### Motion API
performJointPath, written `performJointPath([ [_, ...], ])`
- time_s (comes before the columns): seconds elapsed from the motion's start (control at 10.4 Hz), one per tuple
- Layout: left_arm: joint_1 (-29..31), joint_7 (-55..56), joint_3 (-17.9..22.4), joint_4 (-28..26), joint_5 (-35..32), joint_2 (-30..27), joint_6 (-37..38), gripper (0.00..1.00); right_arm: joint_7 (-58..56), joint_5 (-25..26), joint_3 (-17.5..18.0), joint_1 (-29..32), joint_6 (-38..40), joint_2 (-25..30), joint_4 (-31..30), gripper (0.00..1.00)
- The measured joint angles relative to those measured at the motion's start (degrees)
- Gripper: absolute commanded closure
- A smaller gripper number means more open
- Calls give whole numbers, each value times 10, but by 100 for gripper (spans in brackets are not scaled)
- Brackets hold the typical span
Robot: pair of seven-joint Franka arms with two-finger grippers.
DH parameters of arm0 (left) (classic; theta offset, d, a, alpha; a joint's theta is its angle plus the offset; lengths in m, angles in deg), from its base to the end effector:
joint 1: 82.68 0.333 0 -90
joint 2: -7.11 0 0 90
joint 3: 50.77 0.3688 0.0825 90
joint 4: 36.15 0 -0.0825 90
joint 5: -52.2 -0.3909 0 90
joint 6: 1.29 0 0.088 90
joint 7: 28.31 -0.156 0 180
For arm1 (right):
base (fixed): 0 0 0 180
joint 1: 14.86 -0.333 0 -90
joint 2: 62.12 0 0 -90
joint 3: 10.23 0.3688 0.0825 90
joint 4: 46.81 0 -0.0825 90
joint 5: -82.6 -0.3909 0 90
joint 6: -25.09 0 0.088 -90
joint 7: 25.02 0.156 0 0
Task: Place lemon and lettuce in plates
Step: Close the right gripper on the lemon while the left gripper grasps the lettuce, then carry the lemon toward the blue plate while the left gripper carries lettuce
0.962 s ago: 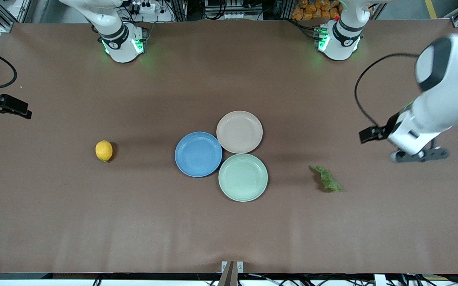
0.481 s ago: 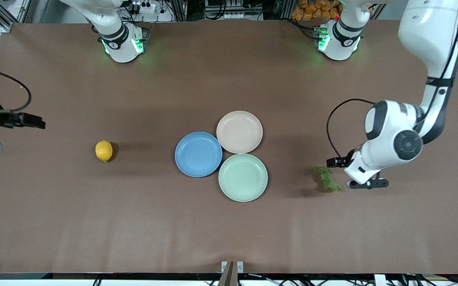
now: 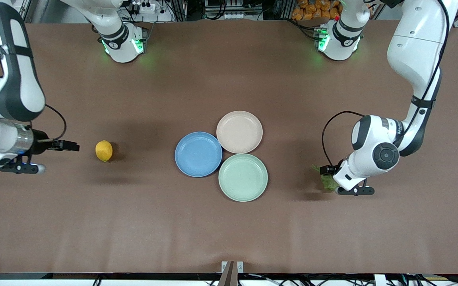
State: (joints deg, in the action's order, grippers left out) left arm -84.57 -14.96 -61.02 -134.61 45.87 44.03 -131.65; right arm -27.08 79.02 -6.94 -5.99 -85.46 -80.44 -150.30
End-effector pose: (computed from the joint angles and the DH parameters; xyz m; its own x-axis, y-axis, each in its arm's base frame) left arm 0.6840 -0.1295 0.2006 0.9966 -0.0230 -0.0791 -0.0222 -0.9997 0.0107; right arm 0.6234 -0.0558 0.3517 0.9779 -0.0809 -0.1930 -0.0975 -0.9922 -0.0781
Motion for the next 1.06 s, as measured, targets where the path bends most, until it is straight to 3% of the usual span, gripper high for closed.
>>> performJointPath([
  [0.29, 0, -1, 0, 13, -2, 16, -1, 47, -44, 0, 0, 0, -135, -36, -81, 0],
  [0.38, -1, -1, 0, 14, -2, 20, -1, 55, -60, 0, -1, 1, -166, -52, -98, 0],
  [0.48, -2, -1, -1, 15, -2, 24, -1, 62, -66, 0, 0, 1, -183, -66, -103, 0],
  [0.77, -3, -1, -1, 24, -2, 34, -3, 100, -68, -3, 4, 0, -202, -89, -103, 0],
  [1.06, -13, -1, -1, 47, -2, 35, -6, 100, -68, -15, 9, -1, -201, -91, -104, 0],
])
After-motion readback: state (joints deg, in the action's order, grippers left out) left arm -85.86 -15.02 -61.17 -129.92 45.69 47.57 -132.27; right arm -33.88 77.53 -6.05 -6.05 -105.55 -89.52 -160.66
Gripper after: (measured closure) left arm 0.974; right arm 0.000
